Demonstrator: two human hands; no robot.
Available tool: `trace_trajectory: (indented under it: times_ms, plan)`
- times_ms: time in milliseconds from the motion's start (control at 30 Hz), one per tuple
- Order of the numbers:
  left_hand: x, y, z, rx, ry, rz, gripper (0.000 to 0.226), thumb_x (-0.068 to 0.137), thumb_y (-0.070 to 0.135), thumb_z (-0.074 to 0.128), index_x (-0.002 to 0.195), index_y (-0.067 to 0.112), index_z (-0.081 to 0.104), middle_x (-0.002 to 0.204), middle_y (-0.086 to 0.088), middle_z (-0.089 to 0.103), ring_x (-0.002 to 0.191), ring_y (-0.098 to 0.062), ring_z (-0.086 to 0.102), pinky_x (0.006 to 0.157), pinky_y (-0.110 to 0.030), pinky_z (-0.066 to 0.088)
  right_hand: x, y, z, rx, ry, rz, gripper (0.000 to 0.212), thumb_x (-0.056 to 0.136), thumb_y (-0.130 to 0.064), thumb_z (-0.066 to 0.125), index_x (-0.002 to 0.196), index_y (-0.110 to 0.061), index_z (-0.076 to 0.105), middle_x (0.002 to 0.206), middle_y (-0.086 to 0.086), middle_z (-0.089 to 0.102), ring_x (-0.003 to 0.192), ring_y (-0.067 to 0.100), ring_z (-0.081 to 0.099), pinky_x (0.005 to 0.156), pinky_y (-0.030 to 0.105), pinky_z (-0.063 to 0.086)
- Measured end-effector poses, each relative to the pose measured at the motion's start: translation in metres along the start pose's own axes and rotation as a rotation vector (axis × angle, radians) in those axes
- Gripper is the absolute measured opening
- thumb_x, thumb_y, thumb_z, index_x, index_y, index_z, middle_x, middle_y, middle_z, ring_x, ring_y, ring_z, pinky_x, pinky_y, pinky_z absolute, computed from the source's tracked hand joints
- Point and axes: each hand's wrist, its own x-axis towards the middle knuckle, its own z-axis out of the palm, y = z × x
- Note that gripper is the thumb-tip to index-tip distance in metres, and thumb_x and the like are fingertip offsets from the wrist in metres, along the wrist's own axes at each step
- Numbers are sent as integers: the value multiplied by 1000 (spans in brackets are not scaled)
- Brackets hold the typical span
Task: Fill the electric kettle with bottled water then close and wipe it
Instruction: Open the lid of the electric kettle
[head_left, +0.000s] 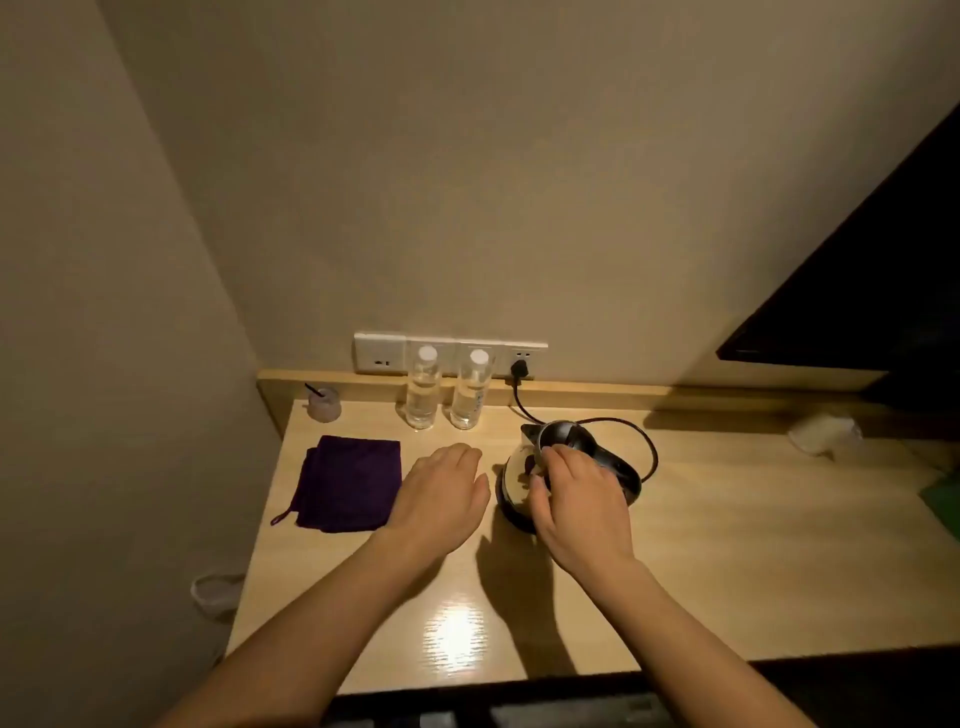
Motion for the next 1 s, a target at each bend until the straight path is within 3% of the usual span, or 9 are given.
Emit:
trace_trajectory:
  times_ms: [100,267,367,500,600,767,933,1000]
  plan:
    - [20,-8,7,-130,-42,2,47,106,36,43,148,15,51,149,-4,58,135,-21,53,113,-37,43,15,5,5,21,20,53,41,100,-37,47,131,-16,63,126,3,68,117,20,62,96,39,51]
    - [61,-6,16,-251,-131,52,54,104,39,50,153,17,44,155,-2,50,133,-21,55,109,-37,45,26,17,17,-9,6,132,49,100,-38,44,140,-15,57,139,5,61,128,21,57,102,40,49]
    - [83,-1,21,-330,-203,80,69,97,43,62,157,18,38,160,-1,44,128,-23,58,106,-36,47,29,24,25,6,-31,170,52,99,-38,45,146,-15,52,147,5,56,133,22,53,104,40,48]
    - [105,2,32,-386,-339,116,95,86,46,78,162,17,28,167,-1,34,147,-21,42,118,-35,39,30,30,30,87,-55,203,54,100,-38,45,150,-16,45,156,5,46,138,21,49,109,37,48]
    - [116,5,42,-420,-397,117,101,82,43,83,162,14,28,166,-4,35,149,-21,39,121,-34,34,30,32,32,109,-73,208,58,101,-37,44,154,-14,39,162,6,40,146,22,42,115,37,44]
    - [116,11,54,-490,-298,52,89,77,41,88,152,16,49,143,-3,58,129,-22,57,106,-30,46,25,38,34,181,-75,193,60,103,-36,42,159,-18,31,169,1,27,154,18,27,116,36,42]
    - [97,23,62,-501,-165,-66,78,78,41,87,146,21,54,135,2,62,122,-18,59,98,-26,45,27,53,33,272,-75,146,55,103,-33,46,157,-24,36,168,-5,29,154,13,27,117,35,40]
    - [87,29,69,-510,-125,-125,73,80,44,83,145,25,54,133,5,62,120,-17,60,97,-30,50,31,60,33,323,-72,141,53,103,-32,48,155,-25,39,166,-6,33,152,12,31,117,34,40]
